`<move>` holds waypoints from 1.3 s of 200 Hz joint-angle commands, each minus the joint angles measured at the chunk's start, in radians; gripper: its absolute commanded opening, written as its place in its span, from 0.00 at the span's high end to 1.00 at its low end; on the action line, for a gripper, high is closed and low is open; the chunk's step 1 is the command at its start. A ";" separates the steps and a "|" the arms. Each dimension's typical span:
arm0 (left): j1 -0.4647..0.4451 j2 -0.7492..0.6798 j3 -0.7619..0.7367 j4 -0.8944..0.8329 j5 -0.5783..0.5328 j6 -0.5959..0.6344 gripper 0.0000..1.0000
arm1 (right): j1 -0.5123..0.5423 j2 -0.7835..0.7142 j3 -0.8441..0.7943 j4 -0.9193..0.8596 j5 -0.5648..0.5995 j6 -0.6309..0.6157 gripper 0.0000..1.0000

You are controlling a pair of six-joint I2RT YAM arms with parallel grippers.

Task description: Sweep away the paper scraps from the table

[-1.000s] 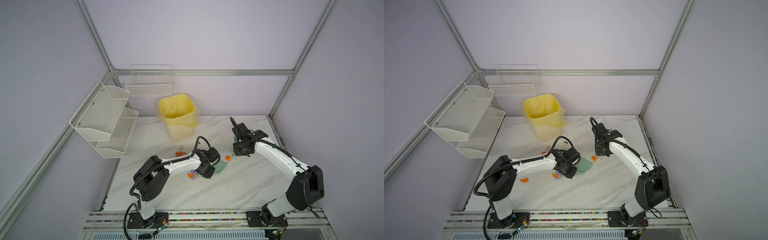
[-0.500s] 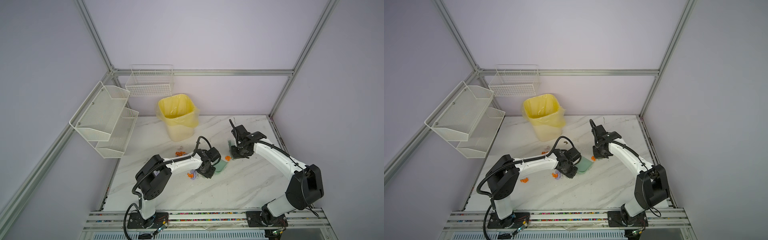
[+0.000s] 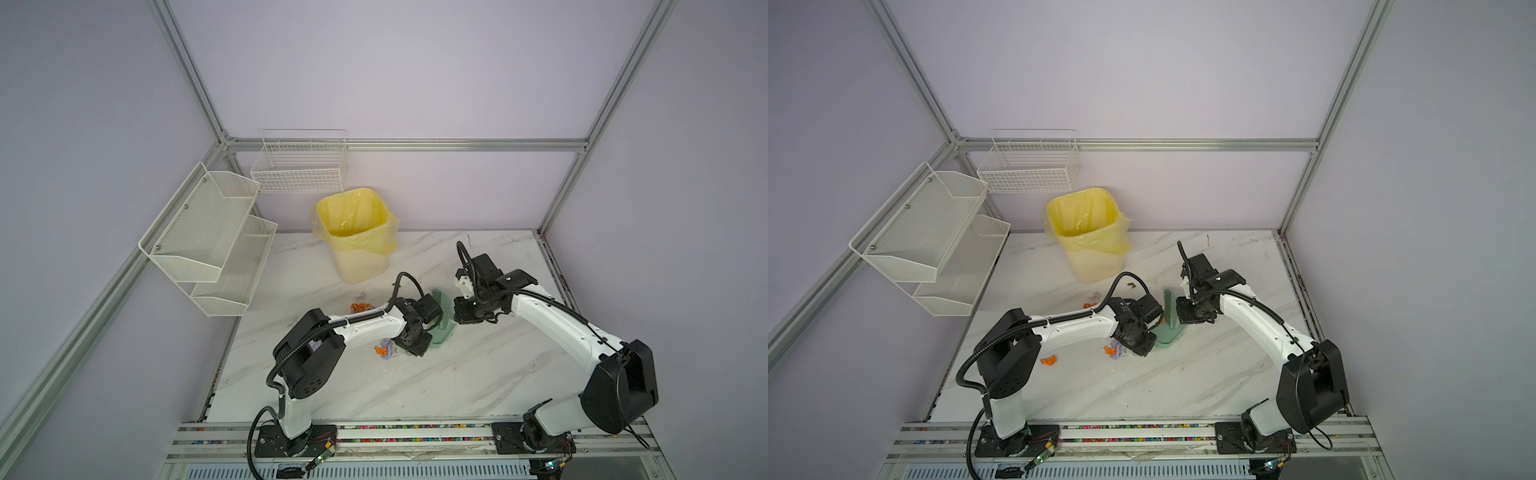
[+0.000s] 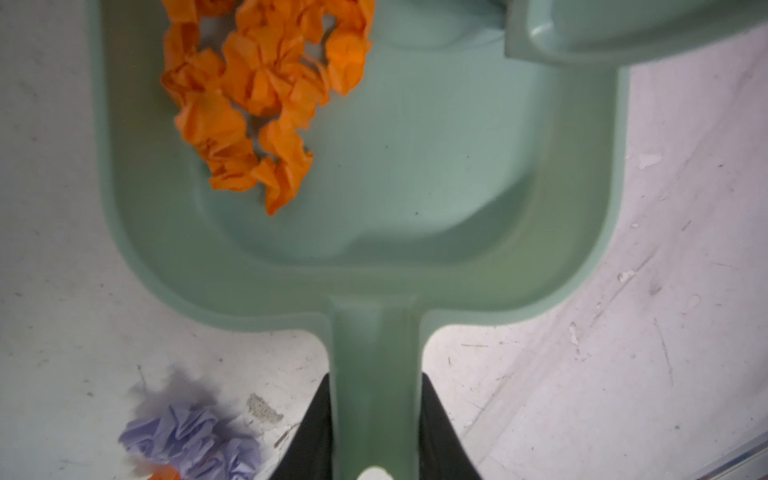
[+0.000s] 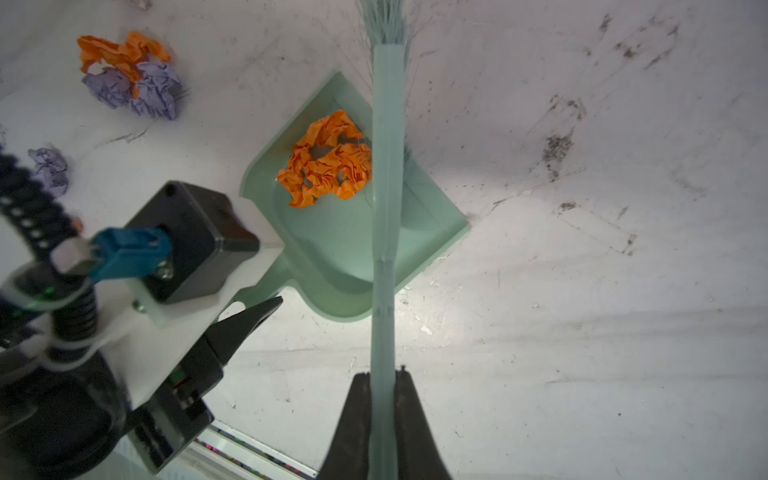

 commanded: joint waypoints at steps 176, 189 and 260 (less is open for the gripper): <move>-0.003 0.011 0.083 0.031 -0.026 -0.003 0.86 | -0.020 -0.034 0.074 -0.051 0.168 0.075 1.00; -0.003 0.009 0.076 0.047 -0.028 -0.008 0.87 | -0.022 -0.032 0.086 -0.056 0.144 0.060 1.00; -0.003 0.014 0.098 0.103 -0.034 -0.037 0.87 | -0.039 -0.038 0.106 -0.056 0.244 0.079 1.00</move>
